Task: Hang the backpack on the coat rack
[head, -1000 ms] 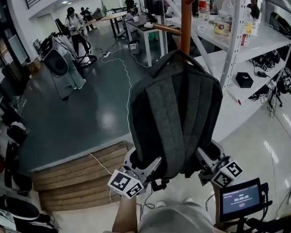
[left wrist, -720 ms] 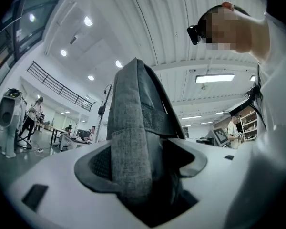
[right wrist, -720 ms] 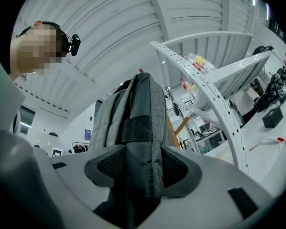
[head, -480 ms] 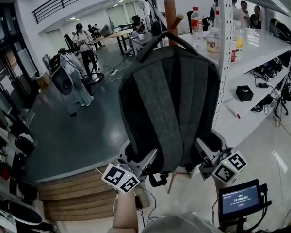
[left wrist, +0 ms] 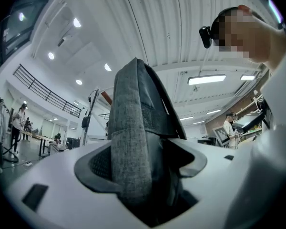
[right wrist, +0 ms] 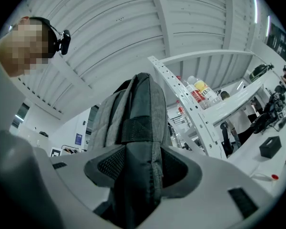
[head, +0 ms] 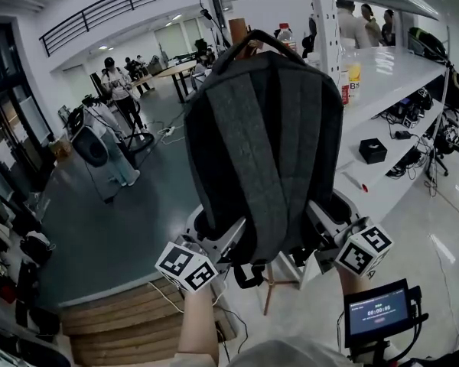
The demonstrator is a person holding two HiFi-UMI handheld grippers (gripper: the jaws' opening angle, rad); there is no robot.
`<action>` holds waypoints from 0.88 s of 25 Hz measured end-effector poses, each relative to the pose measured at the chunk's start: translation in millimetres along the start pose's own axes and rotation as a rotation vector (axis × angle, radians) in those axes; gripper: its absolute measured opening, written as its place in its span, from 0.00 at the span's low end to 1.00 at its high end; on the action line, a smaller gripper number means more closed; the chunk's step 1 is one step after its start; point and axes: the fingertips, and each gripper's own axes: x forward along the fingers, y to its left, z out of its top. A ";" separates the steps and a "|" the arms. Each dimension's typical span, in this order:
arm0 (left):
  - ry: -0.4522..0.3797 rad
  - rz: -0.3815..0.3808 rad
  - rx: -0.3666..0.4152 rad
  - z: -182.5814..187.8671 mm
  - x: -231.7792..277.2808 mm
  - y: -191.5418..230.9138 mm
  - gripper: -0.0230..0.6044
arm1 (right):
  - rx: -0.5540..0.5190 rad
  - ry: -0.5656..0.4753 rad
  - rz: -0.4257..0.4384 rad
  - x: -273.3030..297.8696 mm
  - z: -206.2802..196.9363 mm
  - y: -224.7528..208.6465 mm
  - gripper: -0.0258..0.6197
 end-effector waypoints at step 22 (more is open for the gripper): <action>0.012 0.118 -0.115 -60.9 26.9 43.9 0.56 | -0.070 0.139 -0.040 31.6 -44.4 -50.5 0.40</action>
